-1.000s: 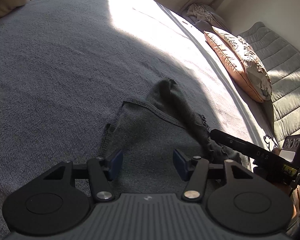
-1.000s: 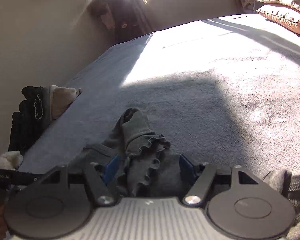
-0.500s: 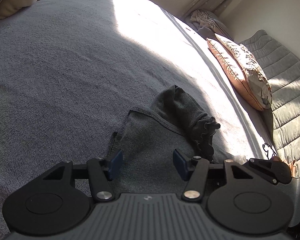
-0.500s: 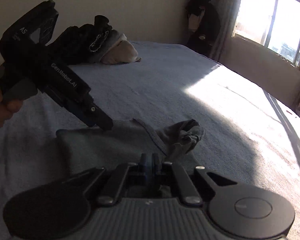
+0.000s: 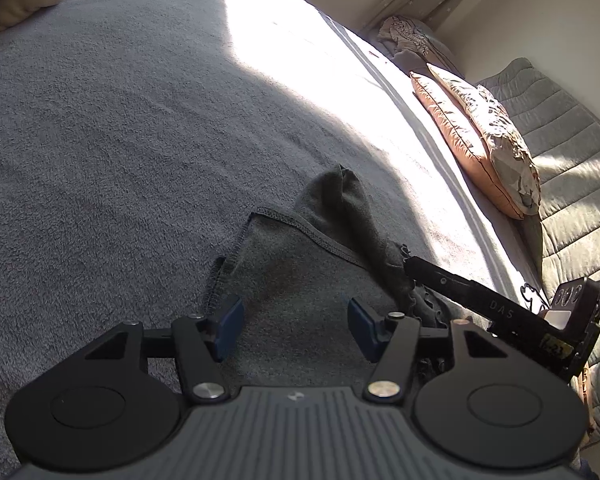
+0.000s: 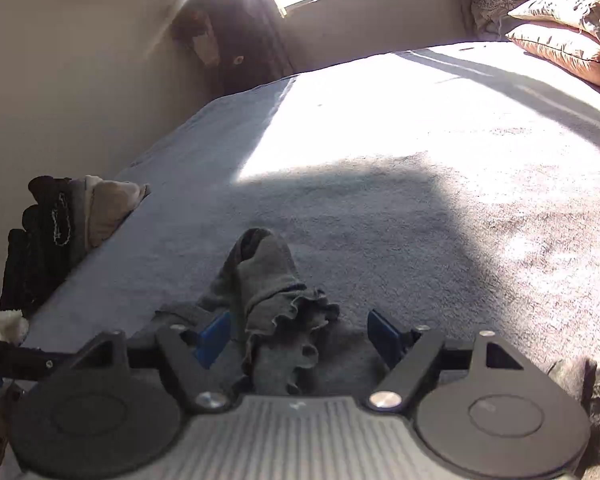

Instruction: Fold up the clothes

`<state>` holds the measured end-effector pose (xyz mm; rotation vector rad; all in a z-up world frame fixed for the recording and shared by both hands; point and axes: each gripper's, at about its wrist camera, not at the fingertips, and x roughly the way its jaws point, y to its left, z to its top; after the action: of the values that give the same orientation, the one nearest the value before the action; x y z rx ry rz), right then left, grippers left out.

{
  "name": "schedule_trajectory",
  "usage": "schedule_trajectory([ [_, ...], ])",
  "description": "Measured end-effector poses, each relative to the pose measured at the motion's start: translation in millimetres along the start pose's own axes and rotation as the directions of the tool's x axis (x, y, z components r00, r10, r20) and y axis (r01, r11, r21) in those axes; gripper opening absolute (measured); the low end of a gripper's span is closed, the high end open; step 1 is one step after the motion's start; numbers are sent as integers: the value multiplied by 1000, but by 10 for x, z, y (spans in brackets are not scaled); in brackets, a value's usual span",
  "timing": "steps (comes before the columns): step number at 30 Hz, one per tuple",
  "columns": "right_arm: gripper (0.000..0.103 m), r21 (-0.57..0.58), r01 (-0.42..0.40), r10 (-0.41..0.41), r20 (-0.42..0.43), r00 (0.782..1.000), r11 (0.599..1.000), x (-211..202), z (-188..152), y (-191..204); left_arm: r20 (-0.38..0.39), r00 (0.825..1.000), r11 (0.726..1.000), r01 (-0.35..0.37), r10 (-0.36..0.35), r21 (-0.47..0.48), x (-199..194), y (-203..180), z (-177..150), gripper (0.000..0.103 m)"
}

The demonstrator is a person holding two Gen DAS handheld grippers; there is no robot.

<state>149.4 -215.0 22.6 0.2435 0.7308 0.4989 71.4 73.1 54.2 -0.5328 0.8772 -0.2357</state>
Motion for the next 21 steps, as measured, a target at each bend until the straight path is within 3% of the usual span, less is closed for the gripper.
schedule_trajectory([
  [2,75,-2,1,-1,-11,1000,1000,92,-35,20,-6,1000,1000,0,0,6,15,-3,-5,61],
  [4,62,-69,20,-21,-6,1000,997,133,-61,147,-12,1000,1000,1,0,10,30,-2,-9,62],
  [6,21,-208,69,-67,14,998,976,138,-100,366,-12,1000,1000,-1,1,3,35,18,-3,62],
  [8,9,-353,112,-102,49,994,929,96,-152,579,-8,1000,1000,-2,2,-5,26,38,6,62],
  [10,9,-482,125,-90,95,991,867,-15,-210,780,1,1000,1000,-2,2,-14,1,61,19,62],
  [12,8,-614,131,-58,138,989,778,-159,-306,987,14,1000,1000,0,0,-28,-33,87,38,62],
  [14,5,-755,122,-7,154,988,644,-280,-457,1200,36,999,998,17,-15,-53,-88,117,64,62],
  [16,5,-832,91,16,119,993,548,-325,-592,1321,62,998,997,36,-32,-70,-133,136,81,62],
  [19,5,-865,3,11,10,1000,502,-293,-765,1360,72,997,997,43,-38,-63,-141,108,92,63],
  [21,7,-849,26,-25,15,1000,528,-262,-757,1307,67,997,997,48,-44,-67,-112,84,94,64],
])
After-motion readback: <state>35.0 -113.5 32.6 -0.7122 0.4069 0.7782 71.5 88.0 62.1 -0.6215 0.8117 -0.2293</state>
